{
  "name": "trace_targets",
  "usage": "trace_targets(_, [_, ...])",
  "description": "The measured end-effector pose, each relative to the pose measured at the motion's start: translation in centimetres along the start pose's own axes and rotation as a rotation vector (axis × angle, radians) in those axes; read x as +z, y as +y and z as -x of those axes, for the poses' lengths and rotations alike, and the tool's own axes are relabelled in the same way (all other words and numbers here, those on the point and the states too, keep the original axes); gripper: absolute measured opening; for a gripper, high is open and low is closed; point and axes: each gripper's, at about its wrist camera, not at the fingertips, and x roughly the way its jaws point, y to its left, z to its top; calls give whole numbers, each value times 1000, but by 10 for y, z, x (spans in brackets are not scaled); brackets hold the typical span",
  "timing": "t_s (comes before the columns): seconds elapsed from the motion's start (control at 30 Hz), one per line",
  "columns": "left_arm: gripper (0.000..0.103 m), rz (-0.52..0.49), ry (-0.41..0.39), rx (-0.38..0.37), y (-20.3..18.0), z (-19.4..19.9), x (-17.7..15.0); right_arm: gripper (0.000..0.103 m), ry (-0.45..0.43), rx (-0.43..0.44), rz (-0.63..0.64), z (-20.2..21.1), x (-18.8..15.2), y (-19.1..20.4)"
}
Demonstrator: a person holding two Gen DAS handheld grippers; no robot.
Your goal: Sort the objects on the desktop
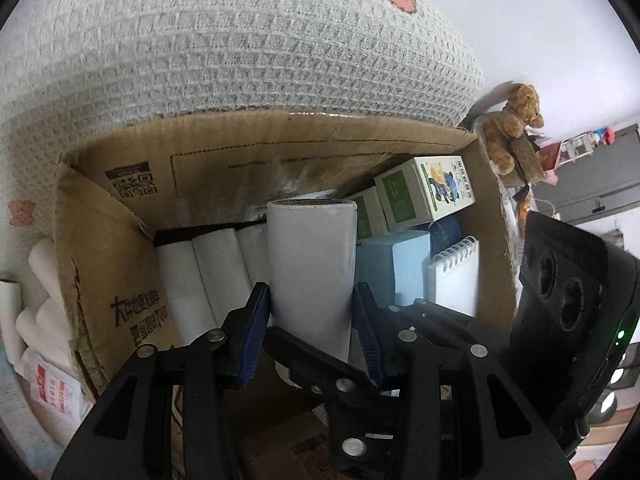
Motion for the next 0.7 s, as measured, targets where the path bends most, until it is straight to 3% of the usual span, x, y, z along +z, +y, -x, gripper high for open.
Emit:
trace_targets(0.27, [47, -35, 6, 50, 1, 0, 7, 41, 13, 17, -38, -7, 5, -4])
trace_targets(0.47, [47, -97, 21, 127, -5, 12, 9, 40, 22, 91, -19, -7, 4, -1])
trace_targets(0.7, [47, -58, 23, 137, 8, 27, 12, 40, 6, 135, 4, -8, 7, 11])
